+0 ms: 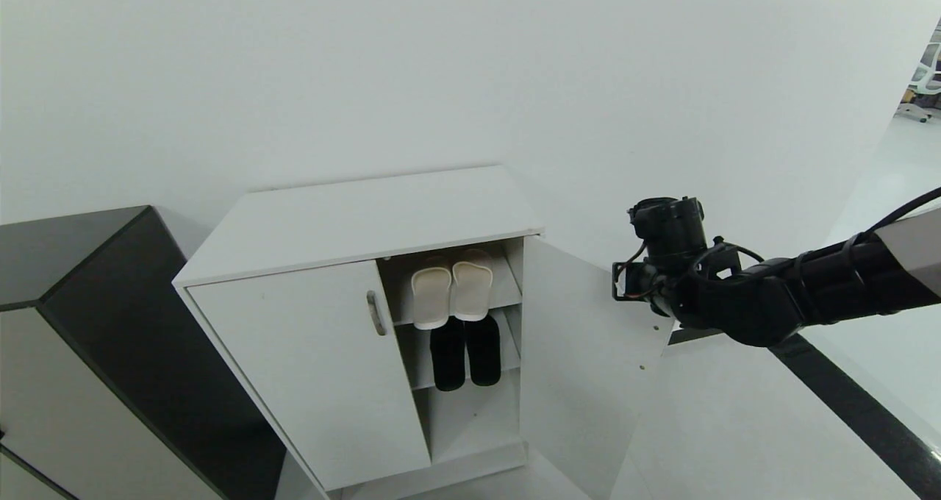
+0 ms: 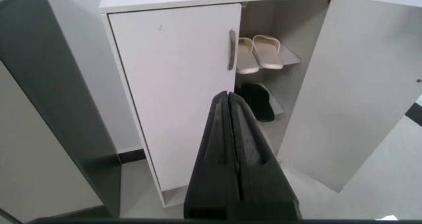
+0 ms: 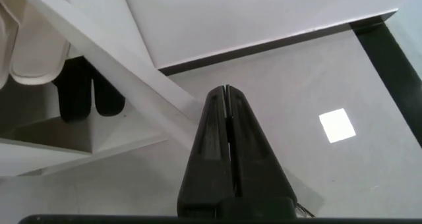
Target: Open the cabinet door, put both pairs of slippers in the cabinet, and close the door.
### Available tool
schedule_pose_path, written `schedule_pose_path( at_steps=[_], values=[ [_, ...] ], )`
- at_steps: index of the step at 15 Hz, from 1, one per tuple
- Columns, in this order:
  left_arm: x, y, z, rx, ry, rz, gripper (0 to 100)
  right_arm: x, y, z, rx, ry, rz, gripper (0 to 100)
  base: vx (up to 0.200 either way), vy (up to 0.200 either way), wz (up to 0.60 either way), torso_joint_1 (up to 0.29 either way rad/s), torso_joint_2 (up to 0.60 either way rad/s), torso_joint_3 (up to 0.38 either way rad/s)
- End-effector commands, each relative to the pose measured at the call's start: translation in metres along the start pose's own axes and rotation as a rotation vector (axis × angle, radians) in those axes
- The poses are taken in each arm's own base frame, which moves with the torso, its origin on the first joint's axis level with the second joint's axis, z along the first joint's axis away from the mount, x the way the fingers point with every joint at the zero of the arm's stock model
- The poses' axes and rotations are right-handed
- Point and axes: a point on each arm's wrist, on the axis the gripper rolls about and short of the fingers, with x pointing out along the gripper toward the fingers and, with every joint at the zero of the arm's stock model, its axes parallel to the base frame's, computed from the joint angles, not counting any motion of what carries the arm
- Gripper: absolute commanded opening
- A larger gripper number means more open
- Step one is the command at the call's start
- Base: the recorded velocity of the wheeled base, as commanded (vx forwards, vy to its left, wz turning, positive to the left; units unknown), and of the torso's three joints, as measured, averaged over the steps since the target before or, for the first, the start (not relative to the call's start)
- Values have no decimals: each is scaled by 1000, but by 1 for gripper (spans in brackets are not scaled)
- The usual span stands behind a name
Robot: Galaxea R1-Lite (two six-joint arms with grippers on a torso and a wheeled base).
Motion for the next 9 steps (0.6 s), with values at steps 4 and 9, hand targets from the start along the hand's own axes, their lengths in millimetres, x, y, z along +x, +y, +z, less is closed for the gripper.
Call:
schedule_pose_path(
  at_steps=[4, 9],
  values=[
    [0, 0, 0, 0, 1, 1, 0, -64, 33, -7, -50, -15, 161, 0, 0, 0, 0, 0, 0, 0],
    [0, 0, 0, 0, 1, 1, 0, -94, 31, -10, -60, -17, 304, 0, 0, 0, 0, 0, 0, 0]
  ],
)
